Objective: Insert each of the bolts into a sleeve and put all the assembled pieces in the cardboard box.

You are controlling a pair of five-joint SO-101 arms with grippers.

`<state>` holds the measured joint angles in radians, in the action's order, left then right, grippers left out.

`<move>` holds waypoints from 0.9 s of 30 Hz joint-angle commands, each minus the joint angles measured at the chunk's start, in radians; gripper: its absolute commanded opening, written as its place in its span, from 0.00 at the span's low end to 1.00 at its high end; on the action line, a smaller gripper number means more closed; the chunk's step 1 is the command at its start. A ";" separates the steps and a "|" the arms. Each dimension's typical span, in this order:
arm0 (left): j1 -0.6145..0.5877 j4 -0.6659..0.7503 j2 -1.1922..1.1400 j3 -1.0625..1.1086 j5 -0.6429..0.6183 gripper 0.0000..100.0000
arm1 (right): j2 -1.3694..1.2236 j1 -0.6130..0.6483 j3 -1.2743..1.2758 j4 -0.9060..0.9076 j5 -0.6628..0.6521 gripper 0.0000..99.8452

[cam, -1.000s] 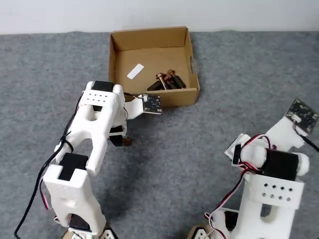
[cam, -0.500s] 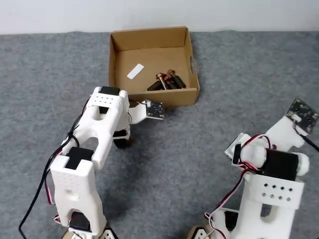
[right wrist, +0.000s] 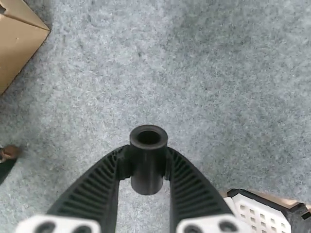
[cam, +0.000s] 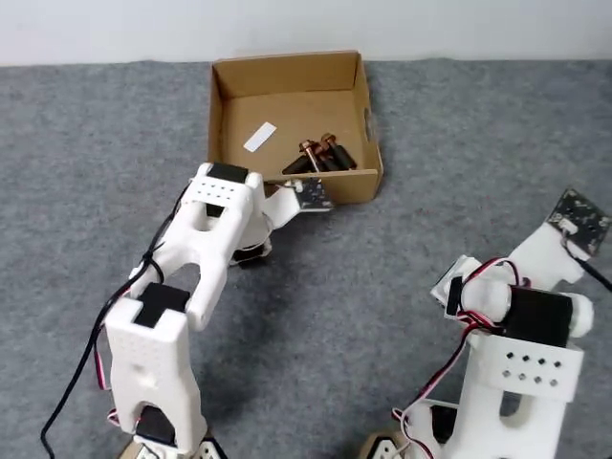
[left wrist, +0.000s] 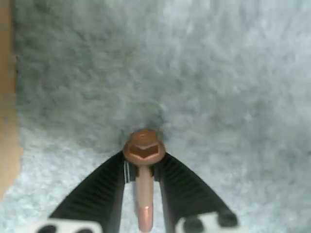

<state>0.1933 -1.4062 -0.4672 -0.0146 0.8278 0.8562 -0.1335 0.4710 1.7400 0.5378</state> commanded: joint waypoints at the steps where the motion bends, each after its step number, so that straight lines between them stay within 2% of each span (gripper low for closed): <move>1: 0.052 -0.115 0.150 -0.050 -0.049 0.01 | 0.024 -0.004 -0.026 -0.005 -0.031 0.01; 4: 0.100 -0.203 0.238 -0.048 -0.112 0.01 | 0.047 -0.004 -0.071 0.008 -0.049 0.01; 8: 0.135 -0.227 0.347 -0.047 -0.226 0.01 | 0.101 -0.004 -0.083 0.008 -0.143 0.01; 17: 0.232 -0.324 0.651 0.013 -0.733 0.01 | 0.246 -0.004 -0.048 0.008 -0.281 0.01; 22: 0.233 -0.308 0.844 0.131 -0.861 0.01 | 0.343 -0.005 0.086 -0.015 -0.288 0.01; 27: 0.227 -0.144 1.131 0.378 -1.016 0.00 | 0.490 -0.005 0.230 -0.134 -0.310 0.01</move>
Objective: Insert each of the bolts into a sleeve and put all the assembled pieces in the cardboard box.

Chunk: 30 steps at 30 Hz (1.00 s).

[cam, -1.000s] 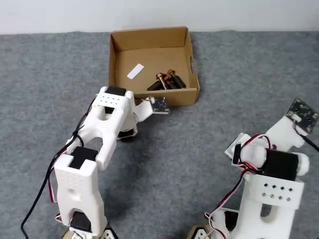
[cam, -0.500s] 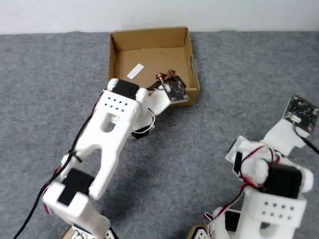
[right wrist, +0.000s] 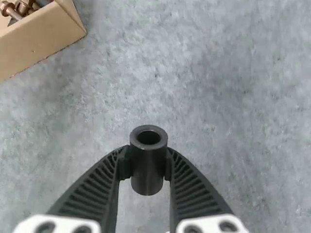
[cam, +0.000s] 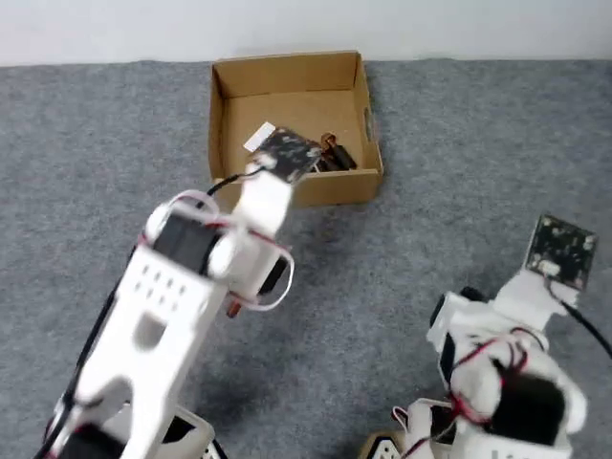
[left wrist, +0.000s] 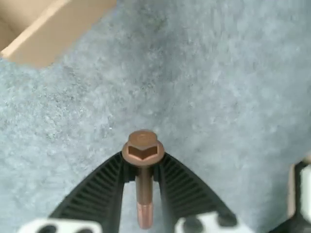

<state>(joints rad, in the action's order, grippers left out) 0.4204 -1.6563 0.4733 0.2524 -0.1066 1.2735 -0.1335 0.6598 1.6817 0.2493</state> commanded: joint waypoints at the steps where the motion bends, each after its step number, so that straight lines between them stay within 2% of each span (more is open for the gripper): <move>1: 0.000 0.152 0.253 0.177 -0.103 0.00 | 0.102 -0.005 0.071 -0.105 -0.023 0.01; 5: 0.000 0.315 0.514 0.420 -0.169 0.00 | 0.179 -0.005 0.172 -0.174 -0.026 0.01; 10: -0.002 0.393 0.767 0.605 -0.265 0.00 | 0.197 0.027 0.244 -0.208 -0.028 0.01; 16: -0.002 0.483 0.927 0.690 -0.267 0.00 | 0.205 0.246 0.276 -0.236 -0.021 0.01; 22: -0.002 0.658 1.062 0.794 -0.272 0.00 | 0.205 0.420 0.344 -0.387 -0.026 0.01; 30: 0.000 0.741 1.211 0.829 -0.276 0.00 | 0.205 0.693 0.446 -0.558 -0.023 0.01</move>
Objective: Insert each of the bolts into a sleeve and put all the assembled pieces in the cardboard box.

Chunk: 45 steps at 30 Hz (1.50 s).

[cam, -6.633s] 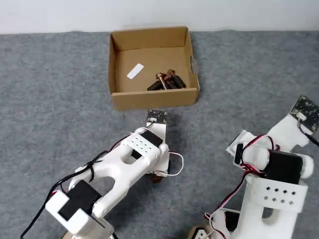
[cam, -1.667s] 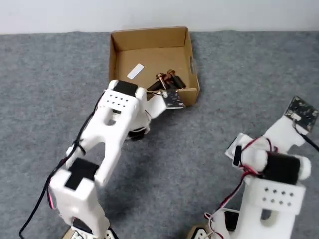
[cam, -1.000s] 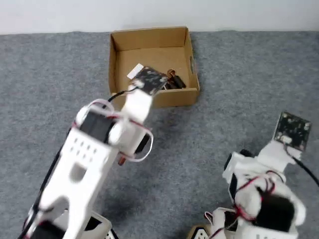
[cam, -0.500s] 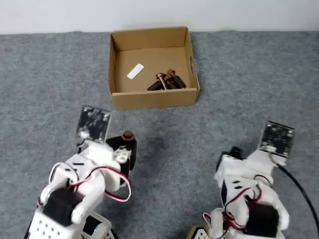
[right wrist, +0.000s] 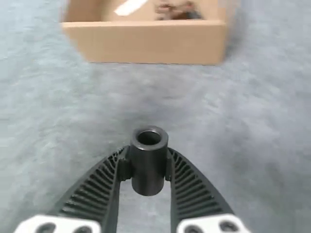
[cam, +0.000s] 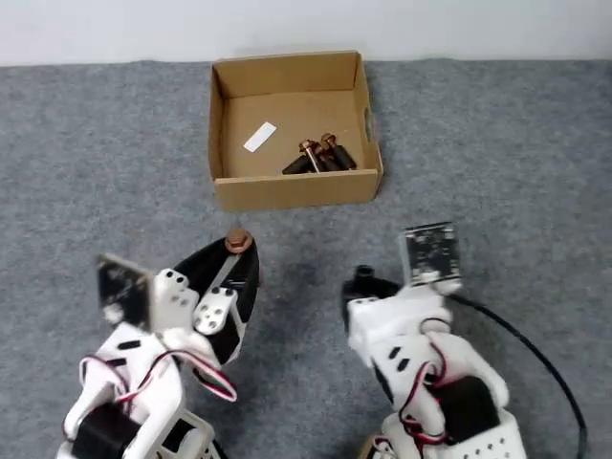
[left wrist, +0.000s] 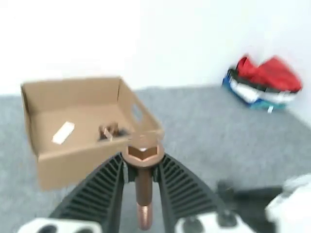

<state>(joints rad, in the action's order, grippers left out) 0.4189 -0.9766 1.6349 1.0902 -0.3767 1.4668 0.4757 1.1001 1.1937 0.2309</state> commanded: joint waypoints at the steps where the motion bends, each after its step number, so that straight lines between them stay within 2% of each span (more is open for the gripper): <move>1: 0.002 0.078 0.066 -0.008 -0.006 0.00 | 0.012 0.110 0.020 -0.091 -0.005 0.01; 6: 0.008 0.118 0.117 -0.008 -0.017 0.00 | 0.010 0.211 0.061 -0.173 -0.009 0.01; 11: 0.018 0.118 0.129 -0.008 -0.117 0.00 | 0.005 0.288 0.066 -0.186 -0.055 0.01; 17: 0.114 0.117 0.124 0.002 -0.118 0.00 | 0.012 0.292 0.063 -0.188 -0.186 0.01; 25: 0.114 0.118 0.129 0.085 -0.117 0.00 | 0.012 0.292 0.060 -0.288 -0.296 0.01; 36: 0.112 0.244 0.124 0.160 -0.115 0.00 | 0.012 0.326 0.052 -0.292 -0.331 0.01; 40: 0.112 0.226 0.124 0.159 -0.114 0.00 | 0.012 0.343 0.043 -0.292 -0.331 0.01; 45: 0.112 0.149 0.129 0.147 -0.114 0.00 | 0.012 0.306 0.043 -0.292 -0.331 0.01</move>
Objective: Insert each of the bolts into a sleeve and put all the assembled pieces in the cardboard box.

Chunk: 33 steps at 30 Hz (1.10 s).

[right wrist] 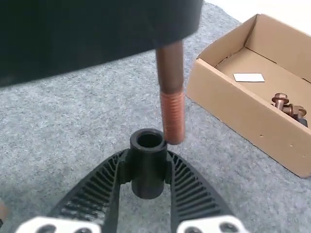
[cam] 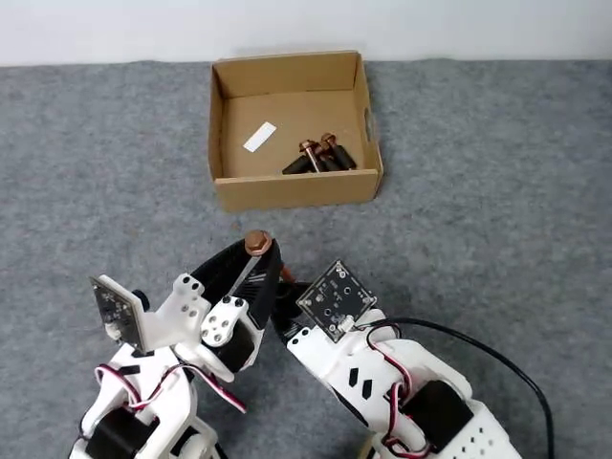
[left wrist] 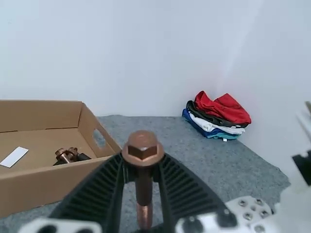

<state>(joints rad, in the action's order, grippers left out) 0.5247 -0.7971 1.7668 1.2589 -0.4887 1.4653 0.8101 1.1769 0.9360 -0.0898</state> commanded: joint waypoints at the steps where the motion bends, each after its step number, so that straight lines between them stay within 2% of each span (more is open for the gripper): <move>1: 0.006 -0.046 -0.003 -0.036 -0.002 0.00 | 0.013 -0.042 -0.034 -0.033 -0.011 0.01; 12: 0.006 -0.063 -0.009 -0.082 -0.002 0.00 | 0.013 -0.064 -0.035 -0.035 -0.011 0.01; 21: 0.026 -0.118 -0.009 0.004 -0.002 0.00 | 0.013 -0.061 -0.084 -0.035 -0.012 0.01; 26: 0.104 -0.115 -0.009 0.065 -0.002 0.00 | 0.013 0.008 -0.094 -0.033 -0.017 0.01; 33: 0.112 -0.118 -0.009 0.119 -0.002 0.00 | 0.013 0.039 -0.095 -0.035 -0.061 0.01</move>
<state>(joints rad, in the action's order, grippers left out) 0.6199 -0.9122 1.7699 1.3725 -0.4826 1.4653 0.8071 1.1646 0.9360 -0.1327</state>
